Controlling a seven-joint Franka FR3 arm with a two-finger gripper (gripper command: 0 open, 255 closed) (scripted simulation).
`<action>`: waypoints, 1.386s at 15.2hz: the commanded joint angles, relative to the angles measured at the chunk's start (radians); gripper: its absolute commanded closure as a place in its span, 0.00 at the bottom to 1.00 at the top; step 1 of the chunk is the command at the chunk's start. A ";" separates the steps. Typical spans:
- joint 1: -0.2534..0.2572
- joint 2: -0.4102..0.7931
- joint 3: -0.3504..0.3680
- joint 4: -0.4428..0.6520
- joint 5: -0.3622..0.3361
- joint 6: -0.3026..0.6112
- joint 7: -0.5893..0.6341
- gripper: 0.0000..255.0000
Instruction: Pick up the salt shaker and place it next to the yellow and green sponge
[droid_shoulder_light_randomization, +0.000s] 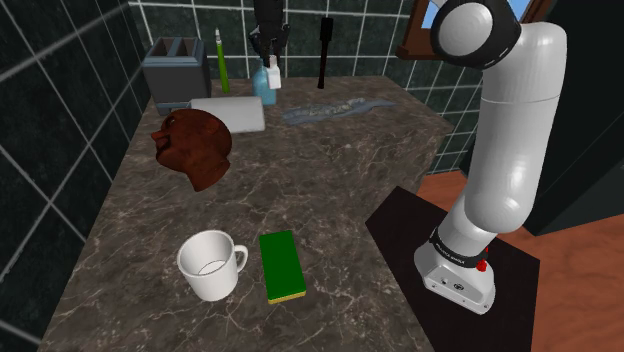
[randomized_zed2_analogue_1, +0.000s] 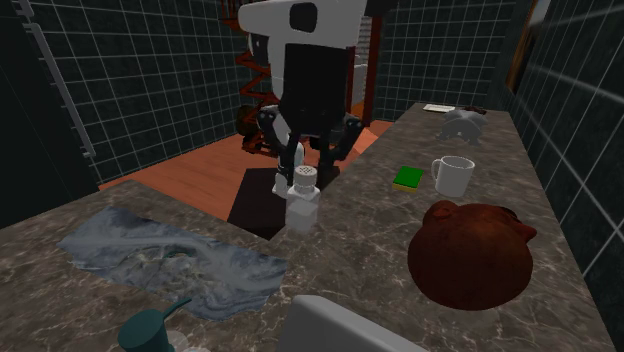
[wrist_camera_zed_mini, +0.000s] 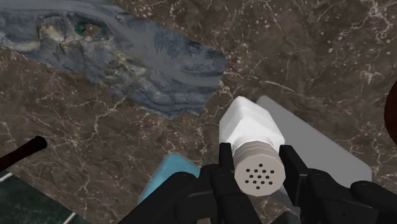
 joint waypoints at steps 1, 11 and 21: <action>0.005 -0.041 0.004 -0.050 0.002 0.008 0.012 1.00; 0.061 -0.402 0.060 -0.520 0.040 0.104 0.141 1.00; 0.137 -0.676 0.141 -0.793 0.108 0.096 0.279 1.00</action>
